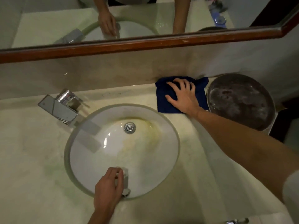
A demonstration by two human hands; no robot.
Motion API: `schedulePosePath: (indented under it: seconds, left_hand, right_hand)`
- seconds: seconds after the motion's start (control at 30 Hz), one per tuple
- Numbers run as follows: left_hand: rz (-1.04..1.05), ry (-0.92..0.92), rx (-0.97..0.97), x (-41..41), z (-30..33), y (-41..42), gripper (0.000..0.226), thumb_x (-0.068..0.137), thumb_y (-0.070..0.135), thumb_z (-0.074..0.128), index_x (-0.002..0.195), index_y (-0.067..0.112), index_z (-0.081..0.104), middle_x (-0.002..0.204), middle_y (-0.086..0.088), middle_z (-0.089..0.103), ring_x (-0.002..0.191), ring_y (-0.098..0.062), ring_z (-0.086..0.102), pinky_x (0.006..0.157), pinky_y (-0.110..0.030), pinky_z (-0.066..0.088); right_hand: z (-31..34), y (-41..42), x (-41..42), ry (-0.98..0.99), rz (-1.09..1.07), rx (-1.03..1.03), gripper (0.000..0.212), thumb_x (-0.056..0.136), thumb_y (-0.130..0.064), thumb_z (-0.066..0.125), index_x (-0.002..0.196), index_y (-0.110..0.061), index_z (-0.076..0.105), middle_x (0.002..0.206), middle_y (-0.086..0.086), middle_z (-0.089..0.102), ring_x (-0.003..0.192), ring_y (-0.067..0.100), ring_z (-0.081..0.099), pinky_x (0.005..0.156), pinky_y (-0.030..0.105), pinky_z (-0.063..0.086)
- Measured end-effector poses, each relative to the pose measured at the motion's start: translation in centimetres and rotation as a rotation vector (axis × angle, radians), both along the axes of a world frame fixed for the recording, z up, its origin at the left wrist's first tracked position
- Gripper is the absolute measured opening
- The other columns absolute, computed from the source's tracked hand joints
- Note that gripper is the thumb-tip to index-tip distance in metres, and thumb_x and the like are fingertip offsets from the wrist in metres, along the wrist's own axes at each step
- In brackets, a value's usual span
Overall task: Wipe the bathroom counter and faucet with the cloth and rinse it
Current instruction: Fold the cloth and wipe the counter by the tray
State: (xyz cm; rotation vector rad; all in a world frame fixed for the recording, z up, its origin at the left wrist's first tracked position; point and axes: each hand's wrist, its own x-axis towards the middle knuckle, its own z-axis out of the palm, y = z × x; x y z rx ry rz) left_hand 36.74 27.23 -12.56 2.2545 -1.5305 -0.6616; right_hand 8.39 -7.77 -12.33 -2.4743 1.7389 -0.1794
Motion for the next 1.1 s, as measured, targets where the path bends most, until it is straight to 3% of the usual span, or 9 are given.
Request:
schedulePosePath:
  seconds: [0.17,0.4,0.57,0.7,1.1]
  left_hand:
    - [0.034,-0.016,0.024,-0.4,0.7,0.0,0.013,0.099,0.025,0.061,0.087,0.029,0.064,0.076,0.012,0.06,0.056,-0.006,0.057,0.058,-0.03,0.047]
    - [0.021,-0.058,0.043,-0.9,1.1,0.0,0.015,0.1,0.026,0.06,0.085,0.028,0.063,0.076,0.011,0.063,0.06,0.002,0.057,0.061,-0.029,0.041]
    - [0.015,-0.1,0.057,-0.4,0.4,0.2,0.023,0.103,0.03,0.05,0.089,0.021,0.065,0.08,0.003,0.064,0.069,-0.019,0.06,0.068,-0.035,0.043]
    - [0.047,-0.086,0.066,-0.2,-0.1,0.1,0.035,0.105,0.03,0.044,0.078,0.014,0.059,0.078,-0.003,0.061,0.072,-0.028,0.056,0.069,-0.038,0.042]
    - [0.054,-0.078,0.048,0.2,-0.5,0.0,0.053,0.102,0.042,0.032,0.082,0.008,0.068,0.08,-0.013,0.066,0.075,-0.035,0.058,0.072,-0.042,0.049]
  right_hand:
    - [-0.1,3.4,-0.6,0.003,0.017,0.037,0.064,0.099,-0.062,0.033,0.155,-0.032,0.039,0.162,0.006,0.032,0.148,0.033,0.028,0.12,0.061,0.018]
    - [-0.3,12.6,-2.3,0.035,0.0,0.036,0.066,0.1,-0.061,0.035,0.159,-0.032,0.031,0.171,0.002,0.017,0.156,0.027,0.018,0.123,0.057,0.016]
    - [-0.3,19.1,-5.2,0.026,0.009,0.063,0.066,0.1,-0.06,0.035,0.16,-0.033,0.029,0.171,0.0,0.017,0.156,0.027,0.017,0.124,0.055,0.014]
    - [0.1,21.3,-8.9,-0.001,0.007,0.097,0.064,0.102,-0.058,0.037,0.16,-0.034,0.027,0.171,-0.004,0.015,0.156,0.024,0.015,0.125,0.054,0.011]
    - [1.0,27.1,-23.2,0.003,-0.136,0.103,0.065,0.101,-0.061,0.032,0.16,-0.034,0.028,0.17,-0.004,0.018,0.157,0.025,0.014,0.125,0.057,0.013]
